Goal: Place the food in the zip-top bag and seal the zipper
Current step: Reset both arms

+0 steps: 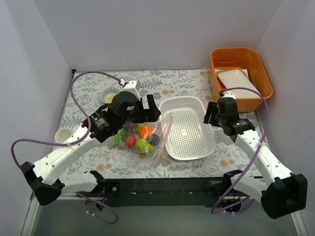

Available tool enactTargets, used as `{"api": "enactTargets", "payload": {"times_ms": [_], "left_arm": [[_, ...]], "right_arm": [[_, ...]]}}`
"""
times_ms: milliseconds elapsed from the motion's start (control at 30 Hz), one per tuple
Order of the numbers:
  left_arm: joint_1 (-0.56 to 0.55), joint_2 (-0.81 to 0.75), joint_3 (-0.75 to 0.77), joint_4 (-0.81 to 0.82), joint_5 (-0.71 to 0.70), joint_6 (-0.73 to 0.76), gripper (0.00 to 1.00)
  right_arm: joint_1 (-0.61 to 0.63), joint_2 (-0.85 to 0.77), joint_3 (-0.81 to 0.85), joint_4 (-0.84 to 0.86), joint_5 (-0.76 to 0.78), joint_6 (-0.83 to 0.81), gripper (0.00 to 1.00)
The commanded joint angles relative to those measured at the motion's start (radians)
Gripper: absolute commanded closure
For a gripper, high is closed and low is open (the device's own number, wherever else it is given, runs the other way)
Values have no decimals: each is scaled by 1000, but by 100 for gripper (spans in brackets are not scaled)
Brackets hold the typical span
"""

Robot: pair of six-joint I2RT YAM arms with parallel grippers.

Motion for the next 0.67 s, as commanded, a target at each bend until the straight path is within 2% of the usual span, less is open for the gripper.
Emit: {"api": "enactTargets", "payload": {"times_ms": [0,100,133,167,233,267,500,567,633], "left_arm": [[32,92,77,-29,33,177,2],[139,140,86,-3,90,215,2],[191,148,86,10,210,217,2],[307,152,83,42,281,216,2],[412,163,82,71,429,216,2],[495,166,80,100,449,217,2],[650,209,44,148,331,259,2],[672,214,19,181,346,277,2],[672,208,-21,200,277,280,2]], "right_arm": [[-52,-58,-19,-10,-28,-46,29],[-81,-80,-37,-13,-30,-59,24],[-93,-84,-51,-11,-34,-60,23],[-101,-89,-56,-10,-43,-65,23],[-115,-93,-62,-13,-45,-68,19],[-121,-95,-68,-14,-45,-71,19],[-161,-104,-95,-10,-49,-92,16],[-167,-104,-99,-5,-37,-92,16],[-170,-106,-106,6,-5,-92,16]]}}
